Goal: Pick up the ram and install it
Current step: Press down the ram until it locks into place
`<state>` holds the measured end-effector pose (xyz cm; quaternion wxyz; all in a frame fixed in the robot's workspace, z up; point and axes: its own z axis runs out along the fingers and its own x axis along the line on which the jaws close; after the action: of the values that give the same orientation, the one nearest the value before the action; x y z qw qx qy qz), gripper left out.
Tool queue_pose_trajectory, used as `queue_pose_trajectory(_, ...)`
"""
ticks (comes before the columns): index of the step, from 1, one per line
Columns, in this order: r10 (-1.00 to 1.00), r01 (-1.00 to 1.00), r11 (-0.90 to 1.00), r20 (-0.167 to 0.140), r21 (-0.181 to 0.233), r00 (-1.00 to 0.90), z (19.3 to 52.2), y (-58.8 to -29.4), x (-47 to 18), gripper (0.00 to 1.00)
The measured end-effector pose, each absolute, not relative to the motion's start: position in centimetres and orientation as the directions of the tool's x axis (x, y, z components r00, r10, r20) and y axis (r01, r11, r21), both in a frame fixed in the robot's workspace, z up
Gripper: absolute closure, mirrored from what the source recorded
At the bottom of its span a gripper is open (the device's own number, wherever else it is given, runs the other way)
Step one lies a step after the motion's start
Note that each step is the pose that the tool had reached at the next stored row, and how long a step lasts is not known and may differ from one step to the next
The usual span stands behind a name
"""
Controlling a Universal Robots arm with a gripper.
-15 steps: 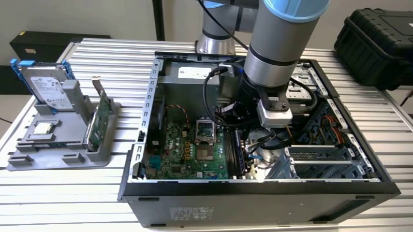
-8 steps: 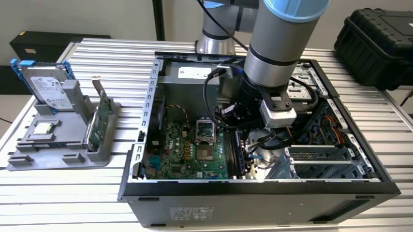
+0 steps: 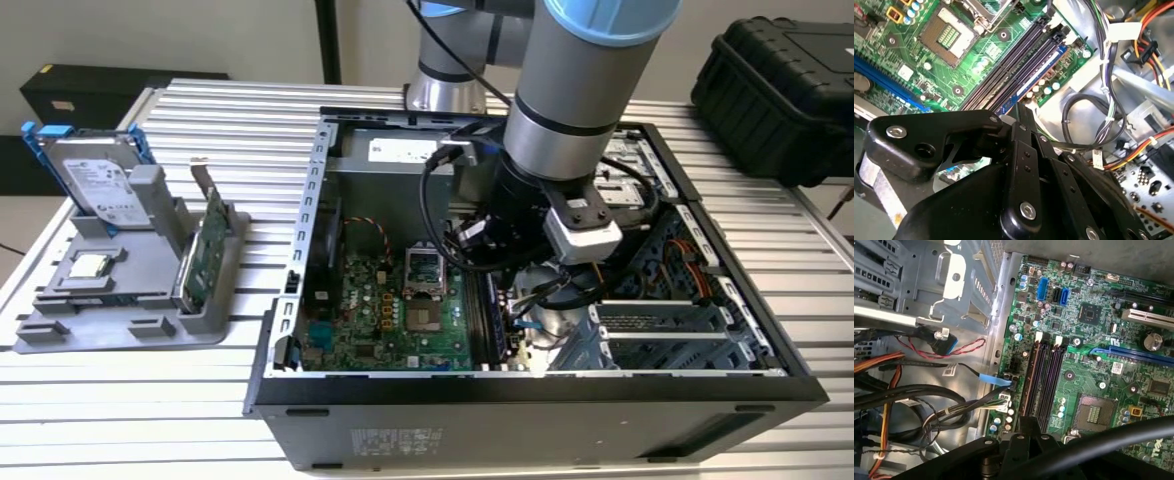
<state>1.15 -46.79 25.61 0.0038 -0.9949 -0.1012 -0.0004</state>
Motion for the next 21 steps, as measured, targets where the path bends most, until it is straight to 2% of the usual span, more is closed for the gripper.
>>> queue_pose_trajectory(21, 0.51, 0.51, -0.86, 0.002, -0.008, 0.86, 25.6, -46.79, 1.03, 1.0)
